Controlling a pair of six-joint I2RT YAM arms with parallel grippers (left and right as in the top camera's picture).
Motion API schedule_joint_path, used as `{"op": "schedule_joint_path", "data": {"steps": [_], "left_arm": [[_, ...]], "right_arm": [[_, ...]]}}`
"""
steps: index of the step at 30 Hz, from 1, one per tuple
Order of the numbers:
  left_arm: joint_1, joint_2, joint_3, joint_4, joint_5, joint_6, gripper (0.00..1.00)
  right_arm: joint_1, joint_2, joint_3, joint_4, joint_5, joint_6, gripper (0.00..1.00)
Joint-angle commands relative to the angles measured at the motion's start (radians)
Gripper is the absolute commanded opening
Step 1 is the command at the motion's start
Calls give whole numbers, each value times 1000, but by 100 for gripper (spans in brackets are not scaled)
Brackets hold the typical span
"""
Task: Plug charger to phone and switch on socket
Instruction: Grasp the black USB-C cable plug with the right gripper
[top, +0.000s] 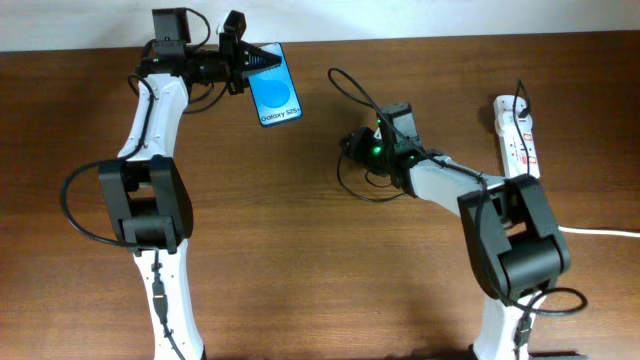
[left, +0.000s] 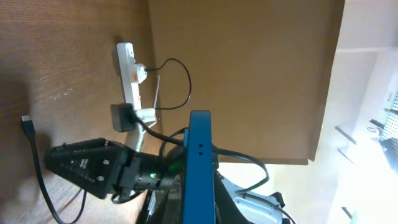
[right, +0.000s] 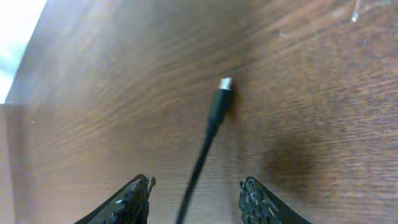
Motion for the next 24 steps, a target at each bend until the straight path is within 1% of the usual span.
{"op": "schedule_joint_path", "data": {"steps": [1,9,14,15,17,24], "left_arm": [[1,-23,5,2,27,13,0],[-5,-23,5,1,13,13,0],[-23,-23,5,2,12,13,0],[-25,-23,5,2,12,13,0],[-29,-23,5,2,12,13,0],[-29,-23,5,2,12,13,0]], "right_arm": [[2,42,16,33,16,25,50],[2,124,18,135,15,89,50],[2,129,21,153,16,90,48],[2,129,22,153,16,93,46],[2,129,22,151,15,93,45],[14,172,22,153,-23,107,43]]}}
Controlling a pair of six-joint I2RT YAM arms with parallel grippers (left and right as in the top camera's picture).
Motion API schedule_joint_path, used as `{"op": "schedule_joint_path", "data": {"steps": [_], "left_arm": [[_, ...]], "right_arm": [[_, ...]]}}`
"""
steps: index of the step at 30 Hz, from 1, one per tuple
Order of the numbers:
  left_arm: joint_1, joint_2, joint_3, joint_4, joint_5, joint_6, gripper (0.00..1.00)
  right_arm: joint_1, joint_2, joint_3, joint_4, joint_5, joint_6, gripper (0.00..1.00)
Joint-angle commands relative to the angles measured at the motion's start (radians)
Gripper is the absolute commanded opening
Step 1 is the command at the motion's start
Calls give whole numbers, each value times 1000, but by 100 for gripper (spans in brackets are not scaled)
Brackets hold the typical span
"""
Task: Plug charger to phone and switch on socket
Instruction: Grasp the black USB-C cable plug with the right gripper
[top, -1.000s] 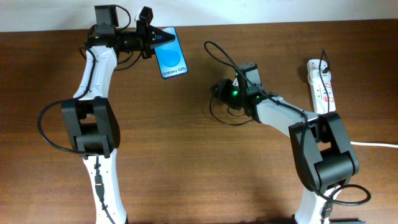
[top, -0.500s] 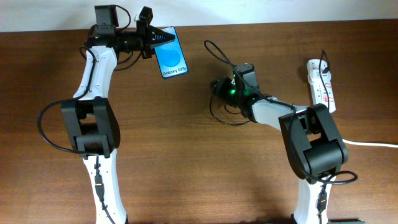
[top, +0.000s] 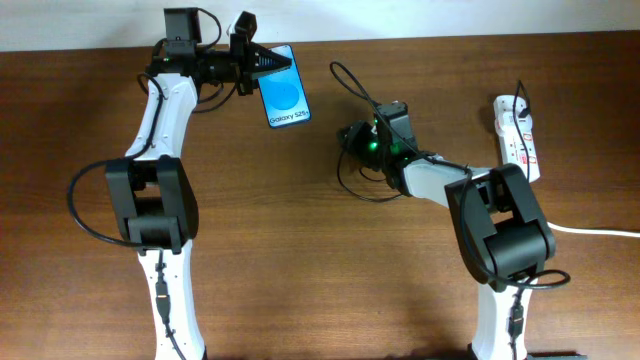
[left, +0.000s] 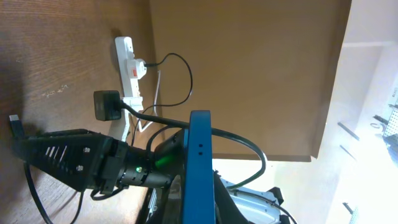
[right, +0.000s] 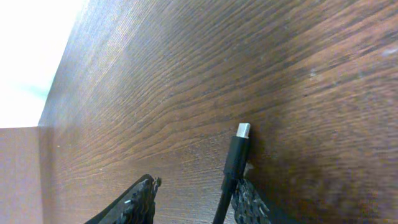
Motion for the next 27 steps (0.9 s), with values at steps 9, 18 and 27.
{"op": "schedule_joint_path", "data": {"steps": [9,18,27], "left_arm": [[3,-23,5,2,23,13,0],[3,-23,5,-22,48,13,0],[-5,-23,5,-77,48,13,0]], "right_arm": [[11,80,-4,-21,-33,2,24],[-32,29,-4,-18,-306,-145,4],[-165,-311,-4,-473,-647,-668,4]]}}
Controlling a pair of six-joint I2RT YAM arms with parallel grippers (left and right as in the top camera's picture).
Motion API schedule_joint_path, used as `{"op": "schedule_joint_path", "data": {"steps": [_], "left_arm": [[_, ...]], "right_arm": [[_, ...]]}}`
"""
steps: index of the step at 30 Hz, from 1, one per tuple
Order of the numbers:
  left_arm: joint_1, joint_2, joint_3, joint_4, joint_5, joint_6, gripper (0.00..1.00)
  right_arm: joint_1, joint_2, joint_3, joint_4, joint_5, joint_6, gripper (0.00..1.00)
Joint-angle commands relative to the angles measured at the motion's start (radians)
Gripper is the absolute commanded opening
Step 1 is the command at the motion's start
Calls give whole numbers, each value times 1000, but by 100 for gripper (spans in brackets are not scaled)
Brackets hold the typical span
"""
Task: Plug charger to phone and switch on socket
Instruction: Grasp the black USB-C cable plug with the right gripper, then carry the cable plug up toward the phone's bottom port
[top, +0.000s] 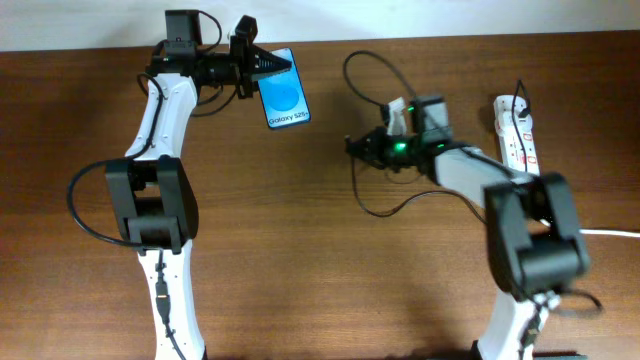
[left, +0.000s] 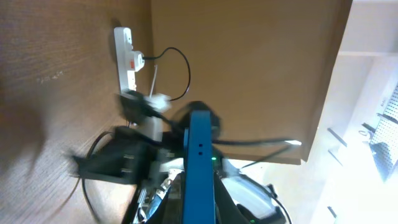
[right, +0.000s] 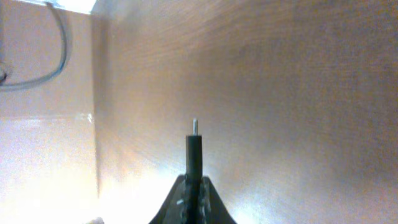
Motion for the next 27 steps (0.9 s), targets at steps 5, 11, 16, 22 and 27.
{"op": "schedule_joint_path", "data": {"steps": [5,11,16,22,27], "left_arm": [[-29,-23,5,-5,39,16,0],[-92,-23,5,21,38,23,0],[-113,-23,5,27,38,23,0],[-106,-23,5,80,38,23,0],[-97,-23,5,144,32,0,0]], "right_arm": [[-6,-356,-1,-439,-110,-439,4],[73,-395,-1,-483,-188,-383,4],[119,-395,-1,-364,-176,-218,4],[136,-395,-2,-301,-126,-54,4],[218,-393,-5,-165,-35,145,4]]}}
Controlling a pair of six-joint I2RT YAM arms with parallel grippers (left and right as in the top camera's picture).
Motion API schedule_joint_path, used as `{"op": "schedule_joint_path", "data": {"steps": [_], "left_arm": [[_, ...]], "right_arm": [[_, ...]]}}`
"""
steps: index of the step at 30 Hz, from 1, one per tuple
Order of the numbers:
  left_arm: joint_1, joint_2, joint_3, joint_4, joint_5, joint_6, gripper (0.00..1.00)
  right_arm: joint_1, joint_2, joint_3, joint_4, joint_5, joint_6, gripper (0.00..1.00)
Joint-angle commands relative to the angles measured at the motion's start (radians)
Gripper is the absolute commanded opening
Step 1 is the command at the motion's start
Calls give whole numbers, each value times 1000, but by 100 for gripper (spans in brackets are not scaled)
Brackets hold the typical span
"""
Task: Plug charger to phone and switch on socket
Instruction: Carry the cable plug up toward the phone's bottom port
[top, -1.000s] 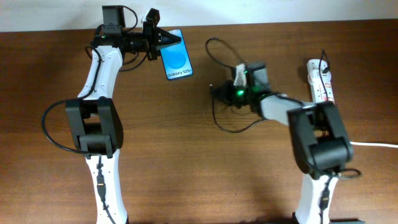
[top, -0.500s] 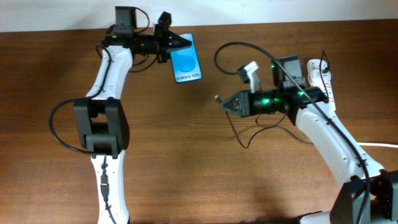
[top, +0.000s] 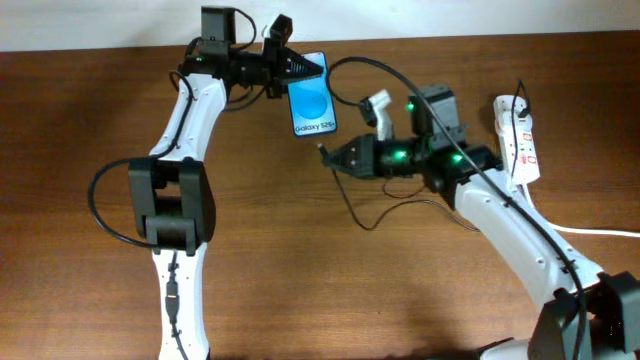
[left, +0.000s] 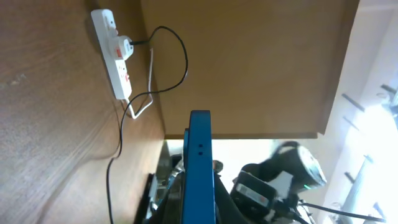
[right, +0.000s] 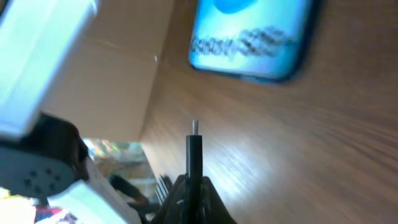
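My left gripper (top: 292, 66) is shut on the blue phone (top: 312, 94), held above the table at the back centre; edge-on it fills the left wrist view as a blue bar (left: 199, 163). Just below and right of the phone, my right gripper (top: 335, 158) is shut on the black charger plug (right: 194, 152), whose metal tip points up at the phone's bottom edge (right: 249, 43), a short gap away. The black cable (top: 372, 215) trails back toward the white socket strip (top: 519, 135) at the far right, where the charger is plugged in.
The strip's white lead (top: 600, 232) runs off the right edge. A loop of black cable (top: 372, 70) arcs over the back of the table behind my right arm. Bare brown wood (top: 320, 290) spreads across the front.
My left gripper carried the phone rightward toward the centre. My right gripper, still shut on the plug, moved left and now points the tip at the phone's bottom edge.
At first my right gripper stood open over the plug lying on the table, while my left held the phone up at the back left. Then it had shut on the plug and lifted it. Now phone and plug are close together at the back centre.
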Motion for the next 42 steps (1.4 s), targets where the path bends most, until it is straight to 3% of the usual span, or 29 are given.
{"op": "schedule_joint_path", "data": {"steps": [1,5,9,14,42], "left_arm": [[19,-23,6,63,26,-43,0],[59,-23,6,155,30,-142,0],[85,-23,6,157,30,-146,0],[85,-23,6,157,28,-230,0],[40,-23,6,195,3,-232,0]], "right_arm": [[69,-8,-7,63,83,171,4],[86,-8,-8,73,121,192,4],[86,-8,-26,84,168,192,4],[87,-8,-82,230,194,206,4],[104,20,-83,374,260,297,4]]}}
